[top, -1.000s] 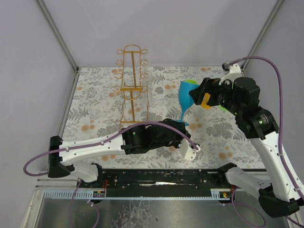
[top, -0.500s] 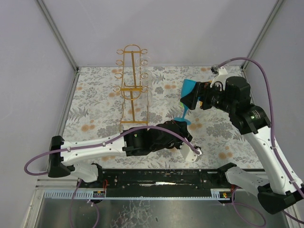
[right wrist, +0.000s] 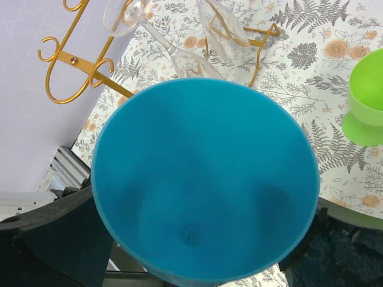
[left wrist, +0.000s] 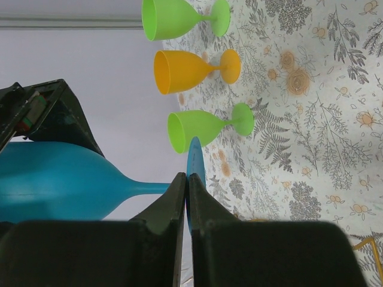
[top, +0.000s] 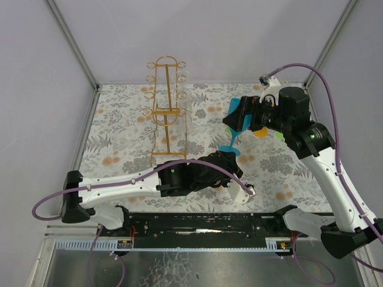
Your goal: Take the wine glass off the wine glass rack
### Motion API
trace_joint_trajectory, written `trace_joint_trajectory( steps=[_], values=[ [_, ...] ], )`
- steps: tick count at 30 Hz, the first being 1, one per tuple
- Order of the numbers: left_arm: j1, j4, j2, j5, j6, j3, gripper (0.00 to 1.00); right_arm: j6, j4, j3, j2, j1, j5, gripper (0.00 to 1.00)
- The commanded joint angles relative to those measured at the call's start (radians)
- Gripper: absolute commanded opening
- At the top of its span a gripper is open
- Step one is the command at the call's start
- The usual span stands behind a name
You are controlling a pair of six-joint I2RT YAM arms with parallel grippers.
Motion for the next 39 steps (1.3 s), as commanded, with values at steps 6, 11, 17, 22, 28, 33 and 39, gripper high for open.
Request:
trace_joint_trajectory(
  steps=[6, 11, 17, 22, 28, 33, 39],
  values=[
    [-0.017, 0.064, 0.015, -0.013, 0.016, -0.008, 0.00, -0.044, -0.018, 0.069, -0.018, 0.006, 0.032, 0.99],
    [-0.016, 0.064, 0.014, -0.018, 0.015, -0.014, 0.00, -0.047, -0.014, 0.067, -0.024, 0.006, 0.064, 0.99],
    [-0.017, 0.064, 0.005, -0.026, 0.012, -0.040, 0.00, -0.057, -0.028, 0.098, -0.021, 0.005, 0.077, 0.99],
    [-0.016, 0.064, 0.008, -0.031, 0.011, -0.038, 0.00, -0.062, -0.042, 0.109, -0.012, 0.005, 0.074, 1.00],
    [-0.017, 0.064, 0.011, -0.030, 0.013, -0.032, 0.00, -0.062, -0.042, 0.089, -0.011, 0.006, 0.059, 0.99],
    [-0.017, 0.066, 0.011, -0.034, 0.020, -0.032, 0.00, -0.066, -0.045, 0.087, 0.001, 0.006, 0.053, 0.90],
    [-0.017, 0.091, 0.007, -0.050, 0.044, -0.044, 0.22, -0.076, -0.048, 0.090, 0.002, 0.006, 0.093, 0.79]
  ],
)
